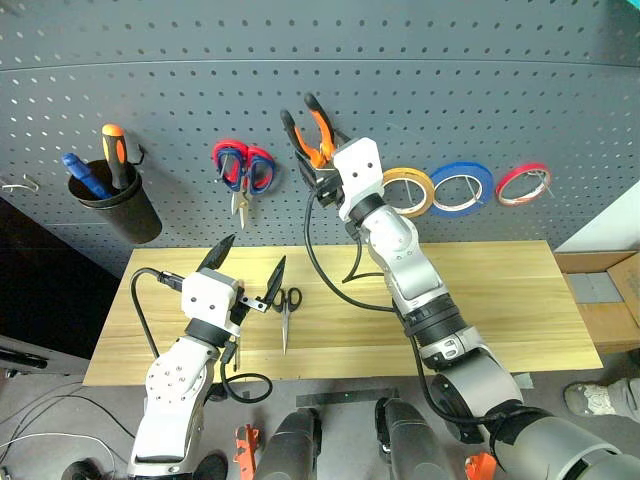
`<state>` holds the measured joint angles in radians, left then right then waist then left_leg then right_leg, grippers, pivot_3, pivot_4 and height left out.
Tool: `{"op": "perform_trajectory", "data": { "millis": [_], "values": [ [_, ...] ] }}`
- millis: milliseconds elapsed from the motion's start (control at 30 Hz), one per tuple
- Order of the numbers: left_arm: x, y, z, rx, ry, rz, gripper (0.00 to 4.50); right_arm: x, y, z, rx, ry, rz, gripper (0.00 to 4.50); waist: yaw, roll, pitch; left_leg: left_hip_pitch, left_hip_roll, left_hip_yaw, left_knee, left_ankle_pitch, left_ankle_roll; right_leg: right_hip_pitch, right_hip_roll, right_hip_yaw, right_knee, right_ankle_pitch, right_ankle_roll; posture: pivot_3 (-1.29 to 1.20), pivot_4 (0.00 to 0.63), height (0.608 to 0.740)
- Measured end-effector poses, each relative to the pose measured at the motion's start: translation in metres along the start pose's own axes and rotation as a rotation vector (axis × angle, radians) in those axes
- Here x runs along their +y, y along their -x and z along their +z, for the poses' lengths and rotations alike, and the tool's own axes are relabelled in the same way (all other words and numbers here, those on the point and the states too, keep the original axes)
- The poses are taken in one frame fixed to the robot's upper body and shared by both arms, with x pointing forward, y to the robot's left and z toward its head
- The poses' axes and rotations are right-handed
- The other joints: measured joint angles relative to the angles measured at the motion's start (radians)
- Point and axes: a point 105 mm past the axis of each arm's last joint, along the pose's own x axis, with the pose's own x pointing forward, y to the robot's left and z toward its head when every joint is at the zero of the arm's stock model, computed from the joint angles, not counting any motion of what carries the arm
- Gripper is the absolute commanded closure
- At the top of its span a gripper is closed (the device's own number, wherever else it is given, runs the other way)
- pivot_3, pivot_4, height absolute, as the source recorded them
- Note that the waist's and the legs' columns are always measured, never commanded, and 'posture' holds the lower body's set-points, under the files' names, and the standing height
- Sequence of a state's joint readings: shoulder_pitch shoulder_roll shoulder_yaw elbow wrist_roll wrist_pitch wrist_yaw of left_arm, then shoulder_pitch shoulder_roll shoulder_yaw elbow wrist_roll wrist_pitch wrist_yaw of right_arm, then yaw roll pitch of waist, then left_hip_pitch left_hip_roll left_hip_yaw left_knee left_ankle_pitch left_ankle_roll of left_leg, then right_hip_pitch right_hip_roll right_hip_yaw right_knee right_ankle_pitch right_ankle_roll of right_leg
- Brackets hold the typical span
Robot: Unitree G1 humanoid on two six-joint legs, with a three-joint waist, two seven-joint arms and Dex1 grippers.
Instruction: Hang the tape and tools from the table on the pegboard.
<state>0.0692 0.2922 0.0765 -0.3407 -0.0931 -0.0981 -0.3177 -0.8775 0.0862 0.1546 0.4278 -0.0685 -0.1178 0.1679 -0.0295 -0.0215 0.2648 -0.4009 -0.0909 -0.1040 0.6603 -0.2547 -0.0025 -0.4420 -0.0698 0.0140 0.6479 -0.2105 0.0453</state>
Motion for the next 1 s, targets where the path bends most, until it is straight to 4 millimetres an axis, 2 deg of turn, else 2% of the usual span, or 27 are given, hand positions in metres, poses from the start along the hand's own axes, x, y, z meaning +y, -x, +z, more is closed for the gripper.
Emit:
{"op": "perform_trajectory", "data": {
  "millis": [233,333,467,600,733,833,1000],
  "values": [
    [-0.001,0.000,-0.001,0.008,0.000,-0.011,0.00,-0.008,0.003,-0.001,0.019,-0.013,-0.008,0.05,0.000,0.000,0.000,0.000,0.000,0.000,0.000,0.000,0.000,0.000,0.000,0.000,0.000,0.000,0.000,0.04,0.225,0.740],
    [-0.003,0.002,-0.008,0.049,0.009,-0.026,0.00,-0.017,0.017,0.000,0.033,0.014,0.028,0.05,0.001,0.000,0.000,0.000,0.000,0.000,0.000,0.000,0.000,0.001,0.000,0.000,-0.001,0.000,0.000,0.03,0.226,0.740],
    [-0.008,0.017,-0.030,0.169,0.037,-0.054,0.00,-0.019,0.047,-0.013,0.152,0.037,0.136,0.05,0.001,0.000,0.000,0.000,0.000,0.000,0.000,-0.002,0.004,0.001,0.000,0.000,-0.001,0.000,0.000,0.02,0.230,0.740],
    [-0.021,0.039,-0.051,0.295,0.117,-0.137,0.00,-0.006,0.091,-0.022,0.331,-0.044,0.400,0.05,-0.001,0.000,0.000,0.000,0.001,0.000,0.000,-0.003,0.004,0.001,0.000,0.000,-0.001,0.000,0.000,-0.02,0.237,0.740],
    [-0.029,0.052,-0.069,0.390,0.174,-0.162,0.00,-0.006,0.115,-0.018,0.433,-0.140,0.513,0.05,-0.003,0.000,0.000,0.000,0.001,0.000,0.001,-0.003,0.005,0.002,-0.001,-0.001,-0.002,0.000,0.000,-0.04,0.238,0.740],
    [-0.037,0.052,-0.089,0.506,0.208,-0.130,0.00,0.009,0.144,-0.015,0.520,-0.216,0.655,0.05,0.000,0.000,-0.001,0.001,0.001,0.000,0.002,-0.003,0.005,0.005,-0.001,-0.002,-0.003,-0.001,0.001,-0.05,0.242,0.740],
    [-0.054,0.044,-0.115,0.644,0.152,-0.083,0.00,0.041,0.195,-0.058,0.772,-0.277,0.751,0.05,0.001,-0.003,-0.003,0.000,0.001,0.000,0.002,-0.003,0.005,0.004,-0.002,-0.003,-0.003,0.000,0.001,-0.06,0.247,0.740]
  ]
}}
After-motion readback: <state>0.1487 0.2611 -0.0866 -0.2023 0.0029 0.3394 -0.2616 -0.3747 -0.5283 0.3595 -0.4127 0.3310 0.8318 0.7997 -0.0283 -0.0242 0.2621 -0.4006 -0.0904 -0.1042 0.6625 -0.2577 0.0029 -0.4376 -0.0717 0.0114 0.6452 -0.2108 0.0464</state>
